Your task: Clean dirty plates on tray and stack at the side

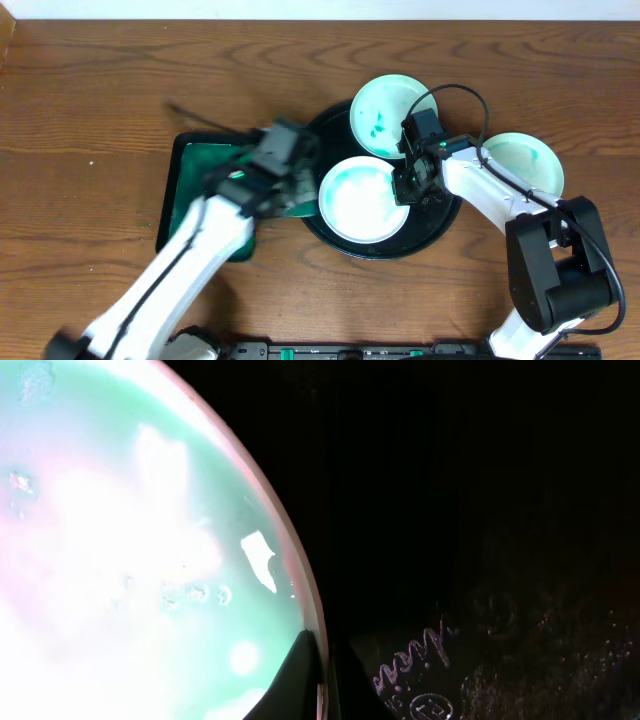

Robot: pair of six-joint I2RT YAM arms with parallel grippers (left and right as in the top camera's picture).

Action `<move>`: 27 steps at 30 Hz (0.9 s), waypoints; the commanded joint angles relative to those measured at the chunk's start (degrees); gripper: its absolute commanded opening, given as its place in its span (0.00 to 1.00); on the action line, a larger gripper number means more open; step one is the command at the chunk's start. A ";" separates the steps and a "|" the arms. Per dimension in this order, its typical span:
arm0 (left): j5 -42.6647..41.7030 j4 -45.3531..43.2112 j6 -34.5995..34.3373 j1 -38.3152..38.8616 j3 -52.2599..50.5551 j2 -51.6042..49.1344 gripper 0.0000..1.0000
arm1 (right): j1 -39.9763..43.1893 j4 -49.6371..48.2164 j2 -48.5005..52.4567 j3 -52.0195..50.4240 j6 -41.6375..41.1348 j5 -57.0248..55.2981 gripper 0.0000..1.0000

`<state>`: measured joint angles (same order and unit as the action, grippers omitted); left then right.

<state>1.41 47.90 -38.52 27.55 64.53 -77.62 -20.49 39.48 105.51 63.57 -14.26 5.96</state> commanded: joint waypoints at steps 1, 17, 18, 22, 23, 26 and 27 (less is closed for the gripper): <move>12.46 4.76 1.46 -6.82 -0.61 2.97 0.07 | -0.68 -0.31 0.70 -0.57 2.56 0.50 0.01; 4.94 -2.16 9.86 -25.24 -7.72 -11.10 0.25 | -0.79 -6.01 -1.99 -5.18 3.93 3.78 0.01; 4.50 -2.01 9.88 -25.24 -7.63 -10.80 0.34 | -1.01 -5.40 -3.17 -4.98 5.01 3.78 0.01; 2.03 0.13 10.64 -25.38 -5.55 -5.53 0.65 | -2.84 -1.97 -9.27 -1.88 8.39 0.42 0.01; 1.40 0.66 10.62 -25.51 -5.18 -3.82 0.70 | -3.34 -1.75 -9.97 -0.85 8.39 -0.44 0.01; -0.39 2.05 10.62 -25.99 -4.15 1.95 0.74 | -4.66 -2.14 -10.54 2.29 8.81 -1.05 0.01; -1.09 2.45 10.60 -26.29 -3.82 4.44 0.74 | -5.18 -2.86 -10.49 3.63 8.83 -1.25 0.01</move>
<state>3.14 49.47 -28.40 2.17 57.49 -79.66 -24.03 37.78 96.40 62.83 -7.60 6.17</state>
